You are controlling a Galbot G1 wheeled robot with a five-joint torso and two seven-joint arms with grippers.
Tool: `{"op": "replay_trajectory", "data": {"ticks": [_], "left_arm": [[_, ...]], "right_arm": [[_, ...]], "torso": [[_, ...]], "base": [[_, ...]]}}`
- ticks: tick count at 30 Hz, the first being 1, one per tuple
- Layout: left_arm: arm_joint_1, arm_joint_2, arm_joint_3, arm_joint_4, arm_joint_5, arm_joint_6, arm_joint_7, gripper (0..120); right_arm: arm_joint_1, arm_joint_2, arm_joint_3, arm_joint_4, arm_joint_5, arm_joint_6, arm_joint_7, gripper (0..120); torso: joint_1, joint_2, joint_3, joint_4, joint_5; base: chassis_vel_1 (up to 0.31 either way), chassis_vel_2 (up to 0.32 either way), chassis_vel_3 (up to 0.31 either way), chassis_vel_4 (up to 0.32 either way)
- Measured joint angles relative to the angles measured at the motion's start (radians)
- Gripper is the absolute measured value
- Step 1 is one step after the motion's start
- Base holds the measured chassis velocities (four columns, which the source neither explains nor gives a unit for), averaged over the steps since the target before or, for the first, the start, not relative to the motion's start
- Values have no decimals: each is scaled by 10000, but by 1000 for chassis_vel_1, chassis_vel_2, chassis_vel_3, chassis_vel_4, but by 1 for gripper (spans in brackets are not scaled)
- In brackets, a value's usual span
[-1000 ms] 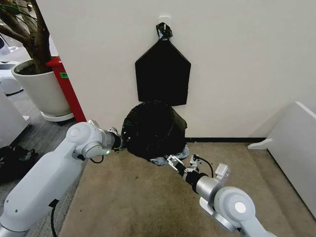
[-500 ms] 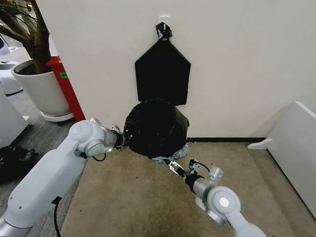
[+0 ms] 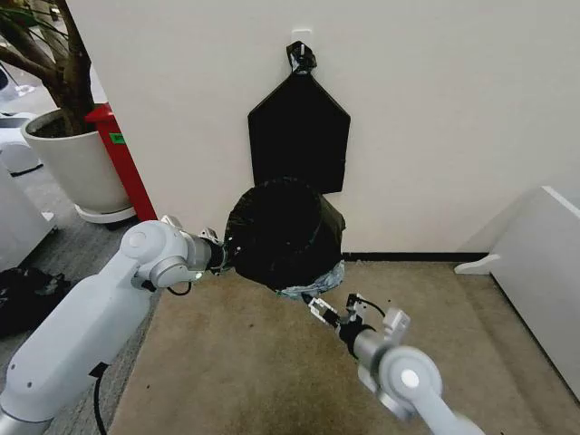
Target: Place the garbage bag over the trash bin.
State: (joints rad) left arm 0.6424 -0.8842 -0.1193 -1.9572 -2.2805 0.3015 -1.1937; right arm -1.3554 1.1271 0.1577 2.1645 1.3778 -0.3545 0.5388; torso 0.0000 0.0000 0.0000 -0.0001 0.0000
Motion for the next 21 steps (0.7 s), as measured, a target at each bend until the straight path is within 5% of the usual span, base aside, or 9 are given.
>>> {"op": "replay_trajectory", "data": {"ticks": [9,21], "left_arm": [[150,244,364,-240,430,350,-268,0],[1154,383,753,-841,1098,1062,-1156,0]], "right_arm": [[-1371,-429,885,2099,-1388,-18,203,100],[-1715,-748,2781,3078,-3393,205,-132,100]], "torso": [[0,0,0,1,-1],[0,0,-1,2,2]], "base": [[0,0,0,0],[0,0,0,0]]}}
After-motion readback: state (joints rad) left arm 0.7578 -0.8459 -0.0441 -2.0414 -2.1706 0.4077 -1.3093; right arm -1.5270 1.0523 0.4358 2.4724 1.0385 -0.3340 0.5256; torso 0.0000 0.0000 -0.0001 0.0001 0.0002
